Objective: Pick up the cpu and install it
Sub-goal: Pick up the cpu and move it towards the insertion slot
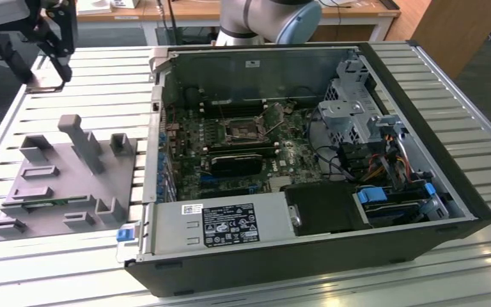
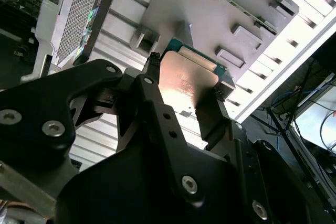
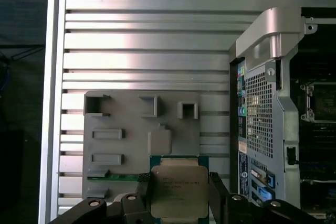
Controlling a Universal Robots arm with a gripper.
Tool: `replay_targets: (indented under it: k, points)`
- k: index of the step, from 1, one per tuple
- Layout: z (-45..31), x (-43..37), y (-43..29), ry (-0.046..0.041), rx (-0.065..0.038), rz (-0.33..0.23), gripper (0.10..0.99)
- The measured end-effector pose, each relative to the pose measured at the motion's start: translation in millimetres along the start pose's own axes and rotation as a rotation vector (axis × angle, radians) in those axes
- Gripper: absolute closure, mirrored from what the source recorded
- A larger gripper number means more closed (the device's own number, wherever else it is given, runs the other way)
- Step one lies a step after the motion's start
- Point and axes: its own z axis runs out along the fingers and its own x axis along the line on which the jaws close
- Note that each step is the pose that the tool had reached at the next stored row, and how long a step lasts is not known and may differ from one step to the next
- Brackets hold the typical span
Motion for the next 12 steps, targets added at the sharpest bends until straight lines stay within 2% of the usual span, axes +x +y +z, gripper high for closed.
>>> replay_targets:
  k: [12]
  points:
    - [0.1, -35.2, 0.8, 0.0002, 0.000, -0.004, 0.561]
